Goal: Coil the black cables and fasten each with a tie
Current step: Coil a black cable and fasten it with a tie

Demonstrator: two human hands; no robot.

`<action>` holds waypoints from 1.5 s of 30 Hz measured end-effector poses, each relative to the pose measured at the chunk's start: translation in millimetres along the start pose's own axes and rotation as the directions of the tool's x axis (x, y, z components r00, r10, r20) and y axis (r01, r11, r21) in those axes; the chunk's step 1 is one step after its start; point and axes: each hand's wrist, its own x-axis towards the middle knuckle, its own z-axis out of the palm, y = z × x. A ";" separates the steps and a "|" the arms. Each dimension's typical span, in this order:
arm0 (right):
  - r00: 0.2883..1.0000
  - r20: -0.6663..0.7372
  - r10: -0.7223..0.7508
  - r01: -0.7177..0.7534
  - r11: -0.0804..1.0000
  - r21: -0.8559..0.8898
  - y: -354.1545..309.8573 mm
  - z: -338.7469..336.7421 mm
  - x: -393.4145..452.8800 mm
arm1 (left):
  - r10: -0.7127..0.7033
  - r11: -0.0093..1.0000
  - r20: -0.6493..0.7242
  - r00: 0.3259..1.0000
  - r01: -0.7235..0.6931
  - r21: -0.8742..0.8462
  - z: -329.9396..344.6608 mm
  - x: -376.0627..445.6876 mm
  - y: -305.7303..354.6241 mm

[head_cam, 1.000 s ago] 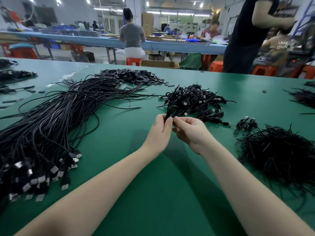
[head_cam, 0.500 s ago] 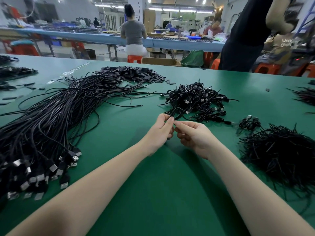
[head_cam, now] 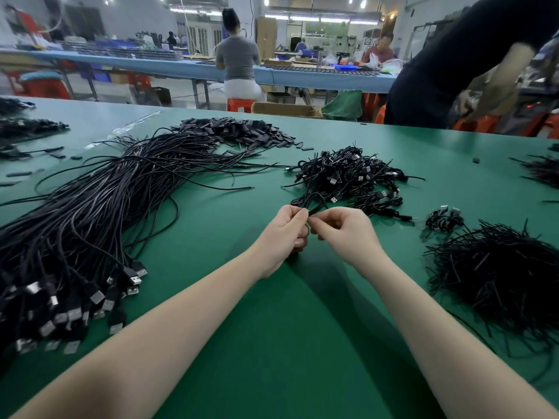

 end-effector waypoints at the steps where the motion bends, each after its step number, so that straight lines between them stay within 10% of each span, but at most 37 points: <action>1: 0.990 -0.057 -0.126 0.115 0.980 -0.165 1.2 2.0 0.2 | -0.006 1.000 -0.022 1.000 0.006 0.014 1.4 0.0 0.2; 6: 0.822 -0.042 -0.568 0.408 0.639 -0.652 -0.6 0.9 -4.3 | -0.248 0.948 -0.012 0.969 0.246 0.201 3.0 0.9 18.9; 10: 0.556 0.177 -0.812 0.596 0.241 -0.766 -1.4 -5.4 -10.8 | -0.617 0.753 0.107 0.779 0.547 0.365 -19.6 -0.4 50.2; 14: 0.717 0.121 -0.686 0.634 0.570 -0.523 -16.0 -1.7 -12.1 | -0.595 0.780 0.252 0.763 0.473 0.409 -41.6 -2.1 69.7; 18: 0.878 -0.149 -0.454 0.409 0.876 -0.256 -25.6 -7.9 -2.8 | -0.175 0.956 0.244 0.954 0.104 0.276 -40.6 0.5 77.7; 21: 0.974 -0.131 -0.184 0.193 0.979 0.065 -29.0 -9.8 -1.4 | 0.103 0.882 0.280 0.955 -0.218 0.418 -36.5 2.7 73.4; 25: 0.986 -0.038 -0.164 0.166 0.984 0.064 -28.6 -10.9 -1.9 | 0.212 0.857 0.206 0.955 -0.284 0.431 -31.6 1.6 68.7; 30: 0.915 -0.112 -0.387 0.334 0.885 -0.323 -26.3 -10.7 -2.7 | -0.020 0.944 0.173 0.985 -0.039 0.328 -34.6 0.9 72.8; 37: 0.809 -0.138 -0.571 0.482 0.780 -0.400 -28.8 -12.2 -4.7 | 0.111 0.791 0.176 0.978 -0.194 0.581 -34.6 -2.1 70.7; 45: 0.564 -0.046 -0.824 0.522 0.399 -0.754 -31.6 -16.6 -8.5 | -0.161 0.983 0.037 0.986 0.156 0.100 -14.2 -4.6 76.2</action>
